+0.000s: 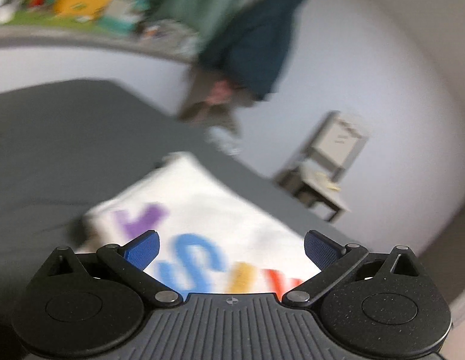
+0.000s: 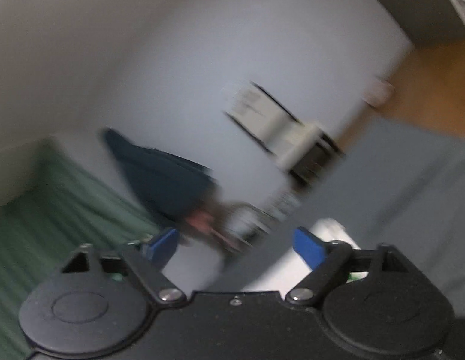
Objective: Fold clothes
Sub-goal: 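Press the folded sweater flat with the right gripper while the left gripper smooths it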
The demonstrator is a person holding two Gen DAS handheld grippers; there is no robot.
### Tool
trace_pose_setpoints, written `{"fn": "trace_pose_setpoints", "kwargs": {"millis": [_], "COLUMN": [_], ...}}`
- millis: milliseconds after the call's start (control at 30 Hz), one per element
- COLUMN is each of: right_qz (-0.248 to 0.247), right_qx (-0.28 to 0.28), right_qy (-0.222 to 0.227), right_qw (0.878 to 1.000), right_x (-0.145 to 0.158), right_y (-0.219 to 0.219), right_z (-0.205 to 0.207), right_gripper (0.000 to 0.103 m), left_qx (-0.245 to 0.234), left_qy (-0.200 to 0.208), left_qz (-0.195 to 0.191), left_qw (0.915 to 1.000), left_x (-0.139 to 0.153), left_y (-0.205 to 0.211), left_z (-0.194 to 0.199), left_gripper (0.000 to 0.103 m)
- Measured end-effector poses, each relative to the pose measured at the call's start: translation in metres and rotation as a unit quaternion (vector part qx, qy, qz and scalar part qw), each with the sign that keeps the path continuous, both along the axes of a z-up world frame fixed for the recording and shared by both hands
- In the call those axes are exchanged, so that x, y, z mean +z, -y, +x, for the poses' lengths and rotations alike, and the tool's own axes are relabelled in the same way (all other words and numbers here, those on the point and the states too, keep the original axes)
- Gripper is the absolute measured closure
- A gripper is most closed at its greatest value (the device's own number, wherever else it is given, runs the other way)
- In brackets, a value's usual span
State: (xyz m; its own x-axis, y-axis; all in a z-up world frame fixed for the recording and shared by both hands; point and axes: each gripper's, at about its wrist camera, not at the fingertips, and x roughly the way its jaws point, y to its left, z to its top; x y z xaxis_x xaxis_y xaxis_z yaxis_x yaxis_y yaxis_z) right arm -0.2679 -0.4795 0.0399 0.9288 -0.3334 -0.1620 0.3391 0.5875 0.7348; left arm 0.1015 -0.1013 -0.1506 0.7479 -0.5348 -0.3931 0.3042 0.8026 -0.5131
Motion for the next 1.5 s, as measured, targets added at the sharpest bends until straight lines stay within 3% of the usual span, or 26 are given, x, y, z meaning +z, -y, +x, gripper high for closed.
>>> {"fn": "trace_pose_setpoints", "kwargs": {"millis": [67,133,267,300,433,600,733,867,1000,1100,1200,1233,1367,1500], "right_qz": [-0.016,-0.021,0.002,0.004,0.021,0.116,0.164,0.187,0.228,0.249,0.258,0.261,0.271,0.275], "right_qx": [0.004,0.003,0.001,-0.005,-0.028,-0.045,-0.051,-0.048,-0.052,-0.063,-0.083,-0.089,-0.108,-0.104], "right_qy": [0.016,0.002,-0.085,-0.118,-0.213,-0.219,-0.205,-0.174,-0.154,-0.15,-0.16,-0.163,-0.182,-0.204], "right_qw": [1.0,1.0,0.996,0.993,0.976,0.968,0.964,0.966,0.96,0.955,0.949,0.947,0.939,0.934], "right_x": [0.008,-0.003,-0.081,-0.108,-0.195,-0.257,-0.277,-0.289,-0.302,-0.308,-0.31,-0.311,-0.315,-0.317], "right_y": [-0.005,-0.004,0.017,0.024,0.051,0.085,0.088,0.094,0.104,0.107,0.107,0.107,0.108,0.108], "right_z": [-0.001,0.008,0.06,0.076,0.122,0.131,0.121,0.122,0.121,0.119,0.117,0.117,0.117,0.12], "right_gripper": [0.001,0.0,0.0,0.001,0.003,0.003,0.003,0.002,0.002,0.002,0.002,0.002,0.002,0.002], "left_qx": [-0.032,-0.041,-0.066,-0.08,-0.124,-0.099,-0.088,-0.081,-0.08,-0.083,-0.091,-0.096,-0.101,-0.119], "left_qy": [0.011,0.023,0.096,0.102,0.097,0.111,0.055,-0.027,0.007,0.009,0.038,0.041,-0.001,-0.016], "left_qz": [-0.005,0.001,0.074,0.077,0.03,0.032,-0.007,0.019,0.073,0.046,-0.023,-0.029,-0.019,0.017], "left_qw": [0.9994,0.9989,0.9904,0.9886,0.9871,0.9883,0.9946,0.9961,0.9941,0.9955,0.9949,0.9941,0.9947,0.9926], "left_x": [0.001,-0.001,-0.016,-0.019,-0.024,-0.032,-0.053,-0.095,-0.107,-0.098,-0.089,-0.09,-0.122,-0.116], "left_y": [0.025,0.052,0.112,0.123,0.149,0.189,0.215,0.241,0.253,0.242,0.219,0.216,0.217,0.225], "left_z": [-0.002,-0.007,-0.024,-0.026,-0.025,0.005,0.046,0.077,0.069,0.06,0.034,0.025,0.02,0.018], "left_gripper": [0.0,0.0,0.0,0.0,0.0,0.0,0.0,0.0,0.0,0.0,0.0,0.0,0.0,0.0]}}
